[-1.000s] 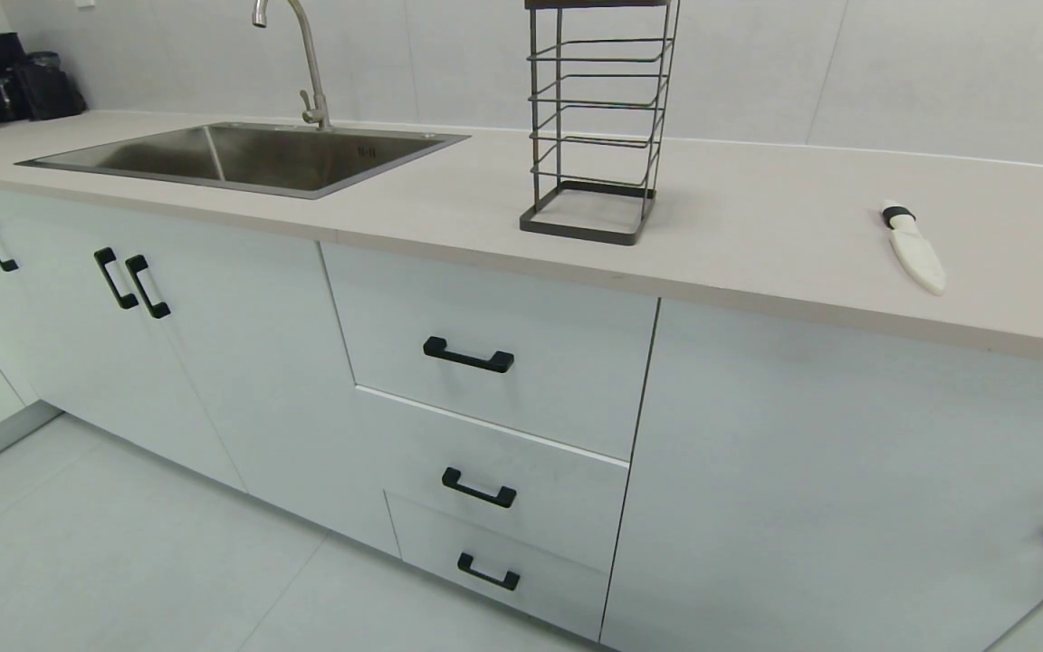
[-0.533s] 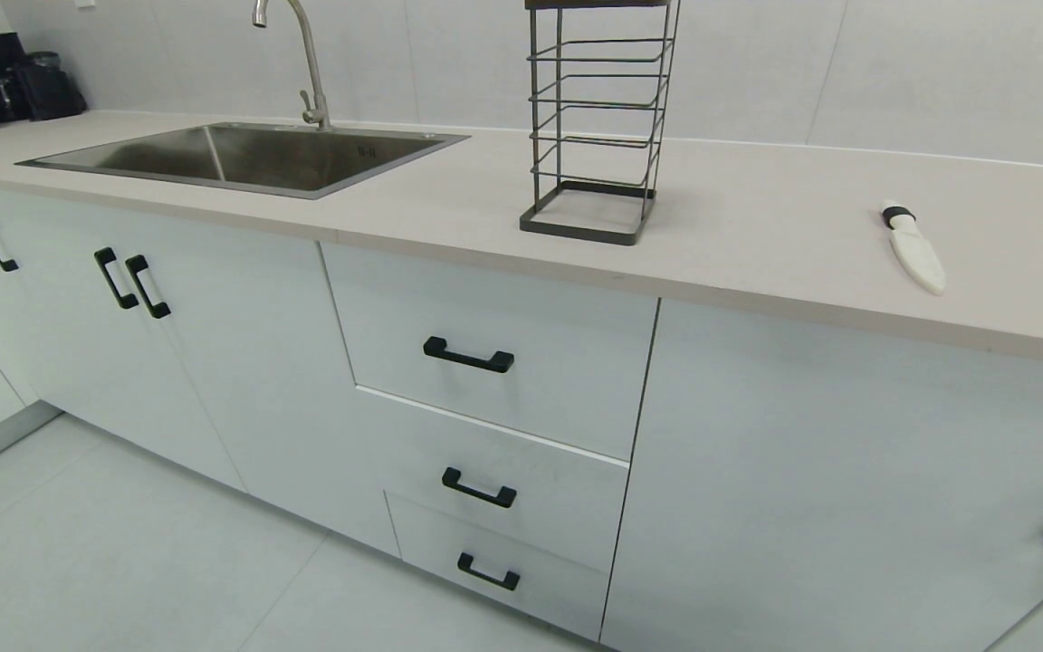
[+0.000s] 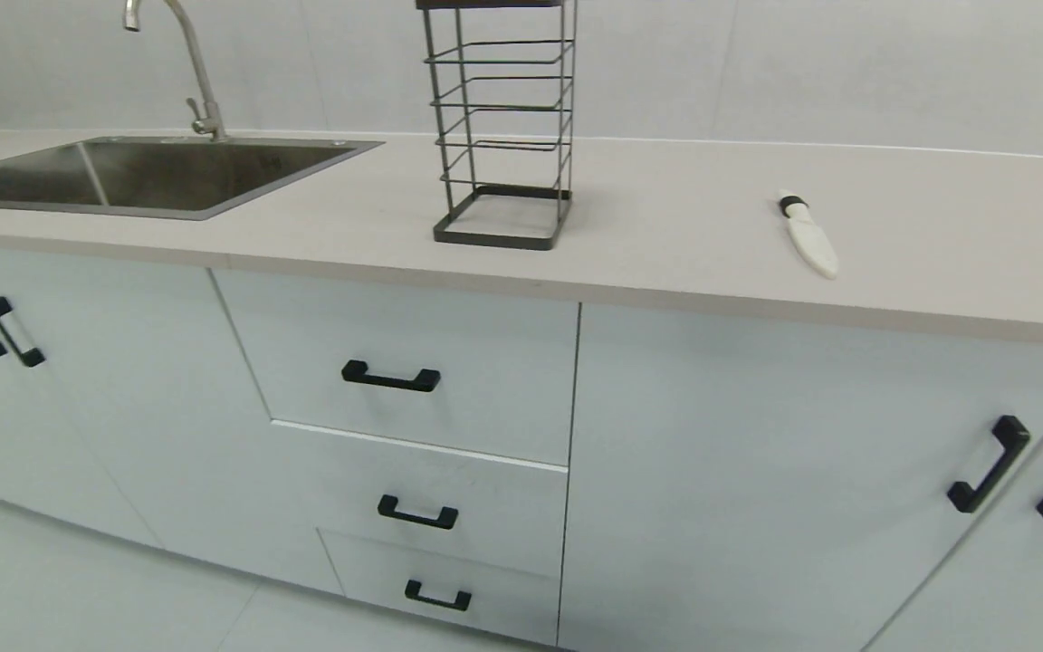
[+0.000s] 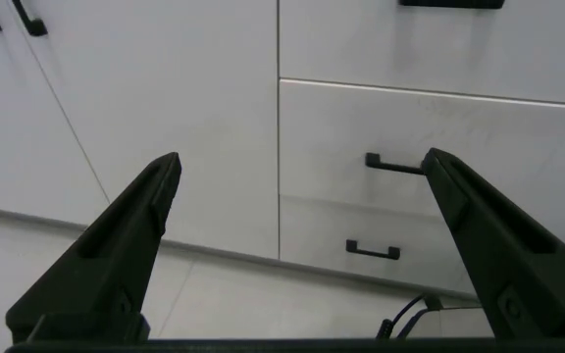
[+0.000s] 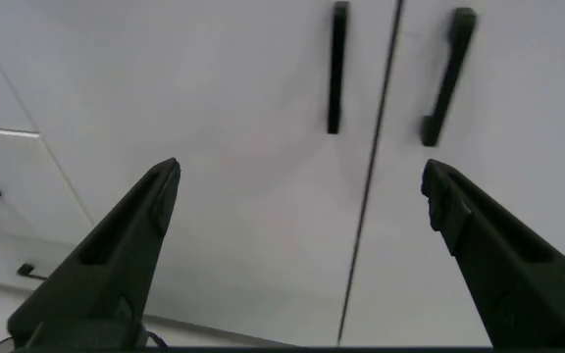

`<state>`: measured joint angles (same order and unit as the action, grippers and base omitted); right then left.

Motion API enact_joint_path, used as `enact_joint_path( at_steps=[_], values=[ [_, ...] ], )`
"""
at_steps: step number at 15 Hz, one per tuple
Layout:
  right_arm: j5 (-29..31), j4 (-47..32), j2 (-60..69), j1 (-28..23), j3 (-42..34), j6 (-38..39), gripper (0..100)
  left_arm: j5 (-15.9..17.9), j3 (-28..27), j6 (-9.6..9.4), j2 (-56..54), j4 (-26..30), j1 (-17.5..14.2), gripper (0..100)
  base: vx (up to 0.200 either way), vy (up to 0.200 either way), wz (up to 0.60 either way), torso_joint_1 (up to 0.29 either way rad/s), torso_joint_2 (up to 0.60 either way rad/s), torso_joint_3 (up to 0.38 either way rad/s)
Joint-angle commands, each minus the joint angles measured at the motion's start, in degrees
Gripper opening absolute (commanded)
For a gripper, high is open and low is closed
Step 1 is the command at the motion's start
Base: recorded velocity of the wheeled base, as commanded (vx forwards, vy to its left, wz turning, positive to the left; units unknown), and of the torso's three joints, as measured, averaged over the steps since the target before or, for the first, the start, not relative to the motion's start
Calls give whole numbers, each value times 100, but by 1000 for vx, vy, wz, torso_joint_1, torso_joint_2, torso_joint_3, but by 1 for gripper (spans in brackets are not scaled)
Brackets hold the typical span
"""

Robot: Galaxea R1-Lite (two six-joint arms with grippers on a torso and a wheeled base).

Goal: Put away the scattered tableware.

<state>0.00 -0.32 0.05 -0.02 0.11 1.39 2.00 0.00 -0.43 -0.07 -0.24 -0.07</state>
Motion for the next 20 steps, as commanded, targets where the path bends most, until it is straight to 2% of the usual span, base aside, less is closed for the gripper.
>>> enact_joint_path(
  at_steps=[1, 10, 15, 20],
  values=[
    [0, 5, -5, 2, 7, 2, 100, 2, 0, -1, 7, -2, -1, 100, 0, 0, 0, 0, 0, 0],
    [0, -3, -5, 2, -2, 2, 100, 2, 0, 8, 7, -2, 7, 100, 0, 0, 0, 5, -7, -3],
    [0, 5, -5, 2, 7, 2, 100, 11, 0, 16, 7, -2, 7, 100, 0, 0, 0, 218, -116, -103],
    [0, 5, -5, 2, -2, 10, 100, 2, 0, 34, 7, -2, 7, 100, 0, 0, 0, 218, -589, -209]
  ],
)
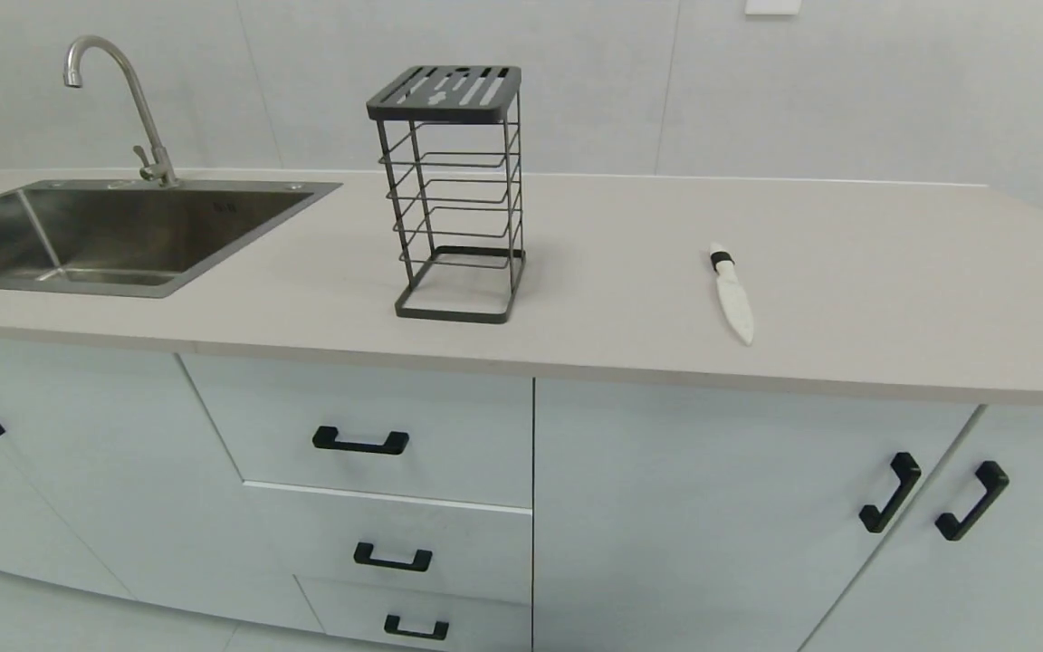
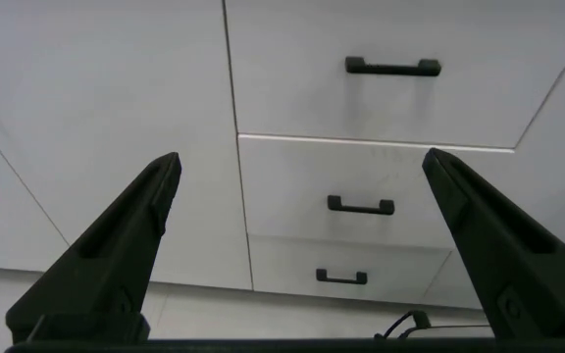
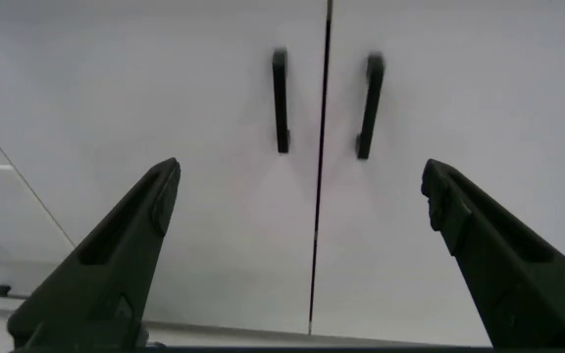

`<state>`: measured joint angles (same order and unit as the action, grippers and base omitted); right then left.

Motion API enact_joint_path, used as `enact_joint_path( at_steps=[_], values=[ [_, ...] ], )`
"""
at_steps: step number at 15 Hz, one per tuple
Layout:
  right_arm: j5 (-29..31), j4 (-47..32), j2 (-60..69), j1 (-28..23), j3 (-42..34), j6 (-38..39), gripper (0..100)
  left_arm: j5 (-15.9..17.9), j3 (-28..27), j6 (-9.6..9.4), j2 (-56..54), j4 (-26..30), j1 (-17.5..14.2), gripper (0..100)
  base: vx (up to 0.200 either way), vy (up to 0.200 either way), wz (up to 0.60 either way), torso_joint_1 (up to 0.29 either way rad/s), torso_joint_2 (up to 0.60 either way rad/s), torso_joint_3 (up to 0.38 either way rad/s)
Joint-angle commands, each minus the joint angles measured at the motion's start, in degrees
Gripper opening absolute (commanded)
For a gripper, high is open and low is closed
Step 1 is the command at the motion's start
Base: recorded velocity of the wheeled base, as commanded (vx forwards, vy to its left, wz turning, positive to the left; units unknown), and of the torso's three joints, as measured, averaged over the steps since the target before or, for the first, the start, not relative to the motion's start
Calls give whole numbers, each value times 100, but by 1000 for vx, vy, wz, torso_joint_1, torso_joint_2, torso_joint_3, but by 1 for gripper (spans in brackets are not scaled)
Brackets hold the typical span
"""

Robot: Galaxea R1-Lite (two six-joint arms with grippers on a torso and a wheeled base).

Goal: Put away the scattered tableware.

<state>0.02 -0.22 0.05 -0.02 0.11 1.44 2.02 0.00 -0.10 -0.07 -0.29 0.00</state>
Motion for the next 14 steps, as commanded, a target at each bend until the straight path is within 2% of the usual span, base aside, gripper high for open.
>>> enact_joint_path(
  at_steps=[1, 3, 6, 10, 14],
  values=[
    [-2, -4, -5, 2, 7, -3, 100, -9, 0, 10, 7, 3, 0, 100, 0, 0, 0, 237, -491, -207],
    [-2, -4, -5, 2, -2, 6, 100, -18, 0, 71, 7, 3, 0, 100, 0, 0, 0, 222, -481, -212],
    [-2, -4, -5, 2, -2, 6, 100, -27, 0, 62, 7, 3, 0, 100, 0, 0, 0, 85, -481, -206],
    [-2, -4, -5, 2, -2, 6, 100, -27, 0, 71, 7, 3, 0, 100, 0, 0, 0, 377, -484, -234],
    [-2, -4, -5, 2, -2, 6, 100, -27, 0, 71, 7, 3, 0, 100, 0, 0, 0, 290, -519, -244]
  ],
)
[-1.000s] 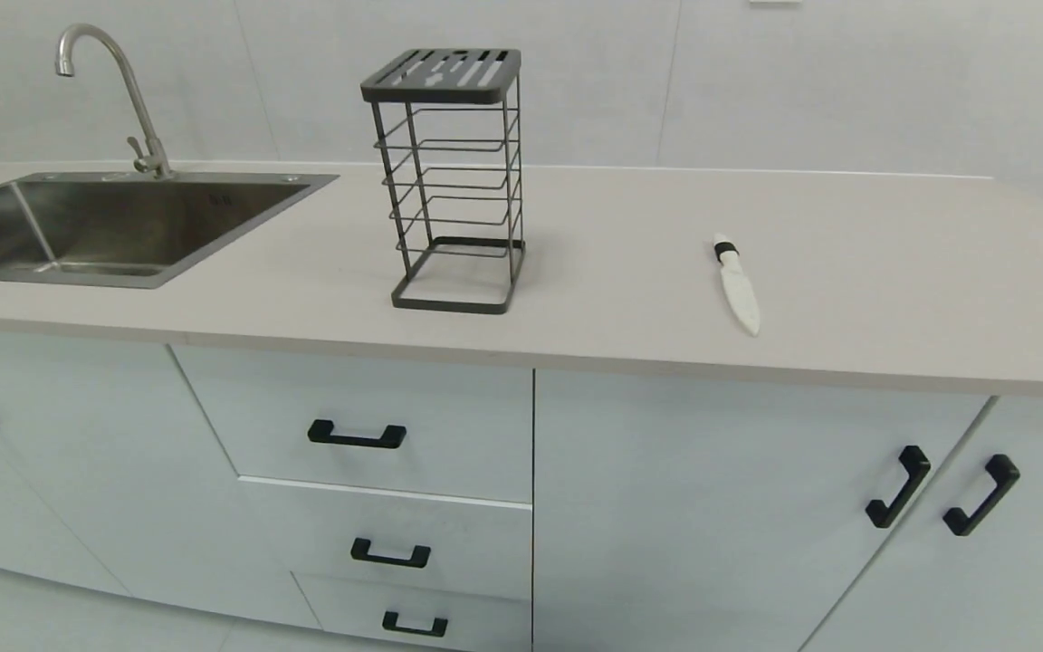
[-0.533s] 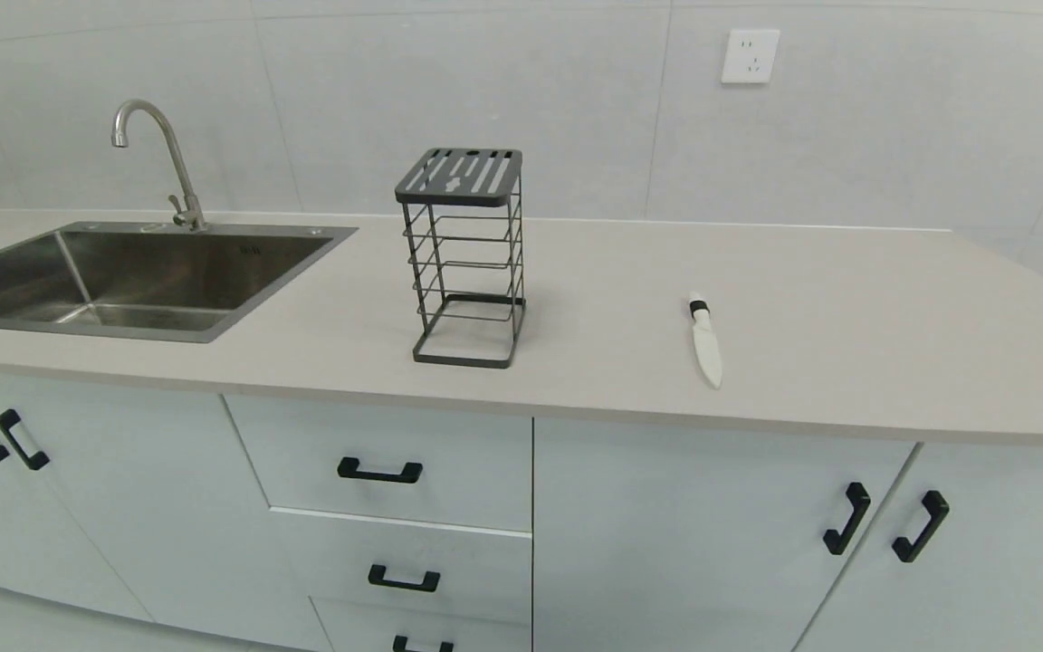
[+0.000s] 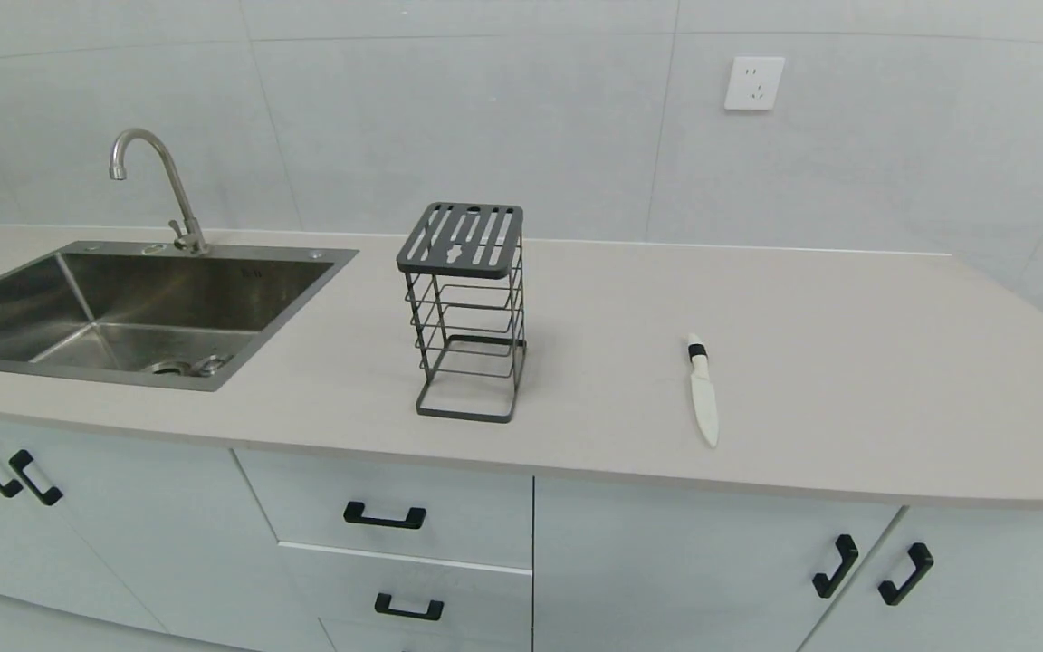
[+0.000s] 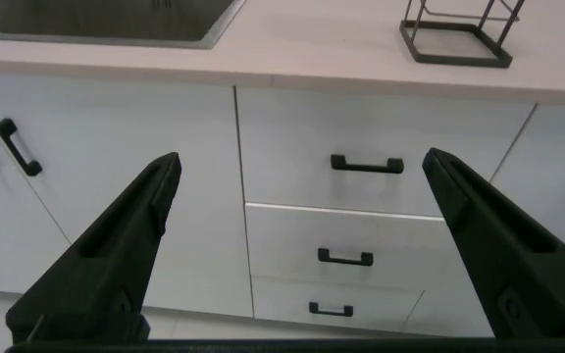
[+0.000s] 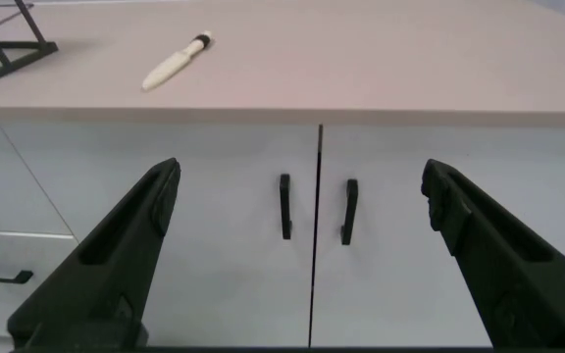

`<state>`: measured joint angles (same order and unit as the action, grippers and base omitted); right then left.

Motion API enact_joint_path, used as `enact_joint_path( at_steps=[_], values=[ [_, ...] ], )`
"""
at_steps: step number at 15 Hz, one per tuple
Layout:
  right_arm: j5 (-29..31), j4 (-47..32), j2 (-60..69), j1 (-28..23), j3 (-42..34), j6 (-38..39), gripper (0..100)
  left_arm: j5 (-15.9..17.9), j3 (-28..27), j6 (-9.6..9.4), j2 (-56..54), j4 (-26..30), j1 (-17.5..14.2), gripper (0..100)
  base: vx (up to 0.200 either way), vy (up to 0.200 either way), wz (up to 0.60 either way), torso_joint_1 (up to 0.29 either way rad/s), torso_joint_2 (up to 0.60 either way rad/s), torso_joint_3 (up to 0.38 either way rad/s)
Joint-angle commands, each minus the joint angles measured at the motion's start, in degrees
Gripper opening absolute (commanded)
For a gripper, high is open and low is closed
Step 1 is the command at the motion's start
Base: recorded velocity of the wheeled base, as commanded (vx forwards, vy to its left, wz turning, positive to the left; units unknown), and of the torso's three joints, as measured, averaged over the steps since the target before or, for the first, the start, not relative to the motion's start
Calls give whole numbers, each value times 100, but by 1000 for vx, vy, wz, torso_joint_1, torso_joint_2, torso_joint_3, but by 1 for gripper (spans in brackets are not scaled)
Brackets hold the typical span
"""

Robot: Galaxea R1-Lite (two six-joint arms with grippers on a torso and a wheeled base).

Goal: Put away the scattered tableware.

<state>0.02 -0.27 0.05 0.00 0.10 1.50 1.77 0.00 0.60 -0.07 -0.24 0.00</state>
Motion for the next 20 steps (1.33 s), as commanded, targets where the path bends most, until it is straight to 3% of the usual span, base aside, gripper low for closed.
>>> enact_joint_path(
  at_steps=[1, 11, 14, 20],
  values=[
    [-2, 0, -5, 0, -1, -1, 100, -1, 0, 2, 7, -2, 0, 100, 0, 0, 0, 281, -530, -256],
    [6, 0, -5, 0, -1, -1, 100, -1, 0, 2, 7, -2, 0, 100, 0, 0, 0, 296, -566, -273],
    [6, 0, -5, 0, -1, -9, 100, -1, 0, 11, 7, -11, 0, 100, 0, 0, -600, 216, -417, -209],
    [6, -8, -5, 0, 8, -18, 100, -1, 0, 11, 7, -11, 0, 100, 0, 0, 0, 33, -56, -27]
  ],
)
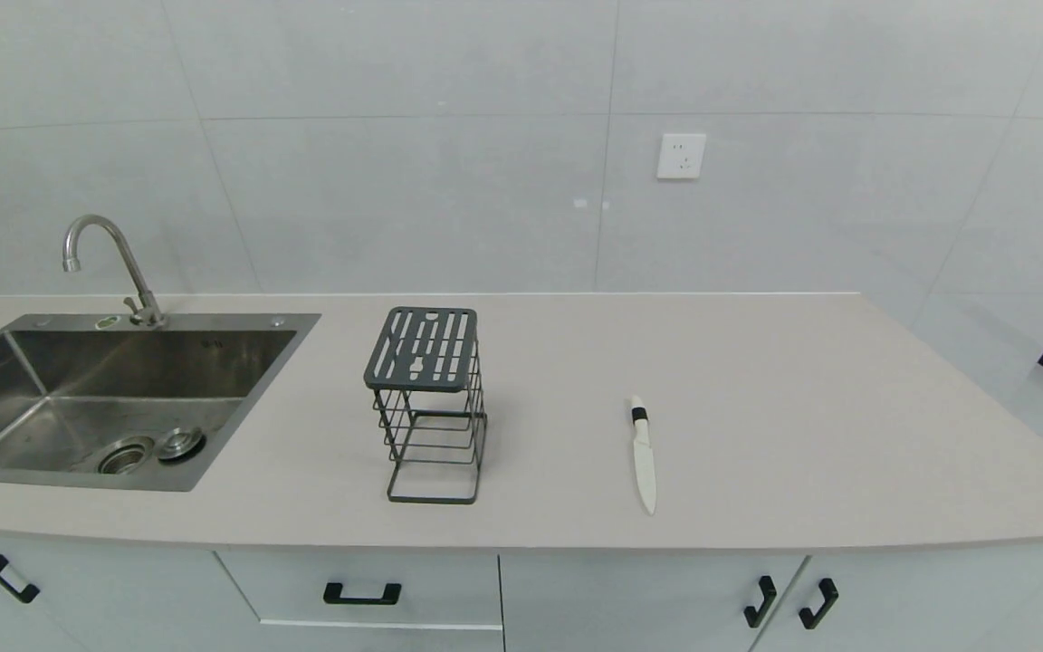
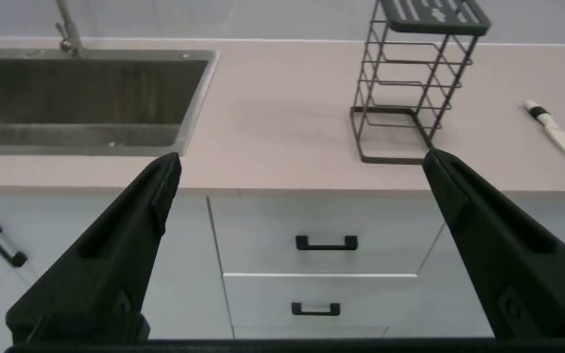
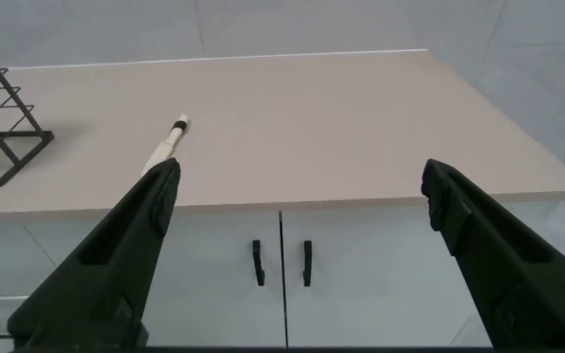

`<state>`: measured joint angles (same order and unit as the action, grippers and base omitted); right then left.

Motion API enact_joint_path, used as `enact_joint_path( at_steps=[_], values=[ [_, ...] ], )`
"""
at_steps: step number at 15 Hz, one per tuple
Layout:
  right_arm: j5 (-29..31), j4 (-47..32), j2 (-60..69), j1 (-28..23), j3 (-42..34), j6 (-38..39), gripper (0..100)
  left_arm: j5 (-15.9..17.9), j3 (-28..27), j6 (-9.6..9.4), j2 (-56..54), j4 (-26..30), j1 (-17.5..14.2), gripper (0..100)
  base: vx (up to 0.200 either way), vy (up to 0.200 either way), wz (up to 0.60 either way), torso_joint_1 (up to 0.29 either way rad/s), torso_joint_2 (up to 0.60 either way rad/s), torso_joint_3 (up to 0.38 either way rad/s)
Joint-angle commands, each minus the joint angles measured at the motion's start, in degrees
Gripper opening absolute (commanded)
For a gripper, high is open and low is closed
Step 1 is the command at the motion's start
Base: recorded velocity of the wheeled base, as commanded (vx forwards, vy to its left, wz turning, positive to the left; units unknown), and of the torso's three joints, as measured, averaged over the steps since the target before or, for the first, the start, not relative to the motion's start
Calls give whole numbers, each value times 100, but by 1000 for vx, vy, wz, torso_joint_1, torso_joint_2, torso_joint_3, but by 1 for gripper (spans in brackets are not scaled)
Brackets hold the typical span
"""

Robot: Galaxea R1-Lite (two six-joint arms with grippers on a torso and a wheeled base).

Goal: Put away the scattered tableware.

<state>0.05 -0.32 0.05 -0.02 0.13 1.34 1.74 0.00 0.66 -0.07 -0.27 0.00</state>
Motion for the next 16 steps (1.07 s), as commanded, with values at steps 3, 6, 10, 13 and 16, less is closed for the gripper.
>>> enact_joint_path(
  at_steps=[3, 6, 10, 13, 16],
  values=[
    [4, -3, -5, 2, 4, -2, 100, 1, 0, -4, 7, 0, 0, 100, 0, 0, 0, 0, 0, 0],
    [4, -3, -5, 2, -5, -2, 100, 1, 0, -4, 7, 0, 0, 100, 0, 0, 0, 0, 0, 0],
    [4, -3, -5, 2, -5, -2, 100, -25, 0, -13, 7, -8, 0, 100, 0, 0, 0, 0, 0, 0],
    [4, -3, -5, 2, 4, -2, 100, -95, 0, -13, 7, -8, -9, 100, 0, 0, 0, 203, -4, 188],
    [4, -3, -5, 2, -5, -2, 100, -95, 0, -4, 7, -8, -9, 100, 0, 0, 0, 287, -28, 240]
  ],
)
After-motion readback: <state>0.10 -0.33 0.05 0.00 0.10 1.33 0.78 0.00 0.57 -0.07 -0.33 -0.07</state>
